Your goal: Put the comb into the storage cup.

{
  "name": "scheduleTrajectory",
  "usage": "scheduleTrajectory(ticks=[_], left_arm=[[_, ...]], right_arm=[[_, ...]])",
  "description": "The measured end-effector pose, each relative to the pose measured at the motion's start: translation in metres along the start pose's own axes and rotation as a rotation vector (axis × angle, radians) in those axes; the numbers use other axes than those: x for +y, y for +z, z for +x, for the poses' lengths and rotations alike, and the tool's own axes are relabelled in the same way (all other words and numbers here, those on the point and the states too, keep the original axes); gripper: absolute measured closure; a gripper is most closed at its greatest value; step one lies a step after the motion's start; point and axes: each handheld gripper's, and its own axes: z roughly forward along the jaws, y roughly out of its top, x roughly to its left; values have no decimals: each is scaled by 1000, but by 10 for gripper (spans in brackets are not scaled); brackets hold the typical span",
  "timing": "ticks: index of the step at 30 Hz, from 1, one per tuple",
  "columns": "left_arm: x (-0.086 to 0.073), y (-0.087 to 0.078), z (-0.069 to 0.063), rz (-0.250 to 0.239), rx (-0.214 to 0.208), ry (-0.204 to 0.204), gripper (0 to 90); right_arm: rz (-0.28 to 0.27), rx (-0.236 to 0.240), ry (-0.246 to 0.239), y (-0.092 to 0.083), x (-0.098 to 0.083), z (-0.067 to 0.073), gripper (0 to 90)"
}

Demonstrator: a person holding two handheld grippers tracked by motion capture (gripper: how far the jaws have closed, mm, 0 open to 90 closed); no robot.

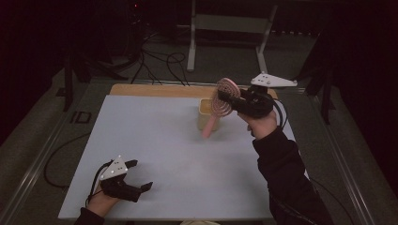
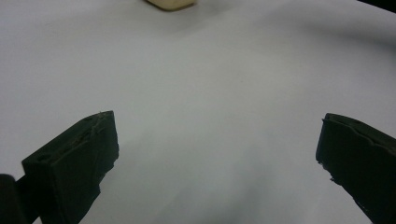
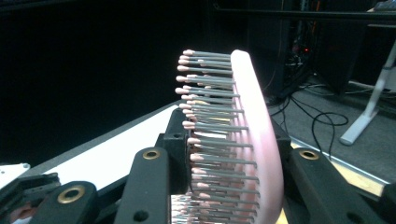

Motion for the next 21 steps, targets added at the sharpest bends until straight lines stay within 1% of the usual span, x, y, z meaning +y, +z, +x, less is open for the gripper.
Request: scheduleTrajectory(ticks=[5,12,15,21], left_arm=[[-1,1,0,1,-7,0,1],[-1,1,-1,3,-7,1,1],[-1,0,-1,0,-16,-1,1],[-1,0,0,-2,-17,-3,1]], right_arm=[[-4,-14,-10,0,5,-3,645],[-20,-29,-23,0,11,-7,645],[-26,-47,-21,0,15,-12,645],[-32,-69,-23,1,22,-19,645]])
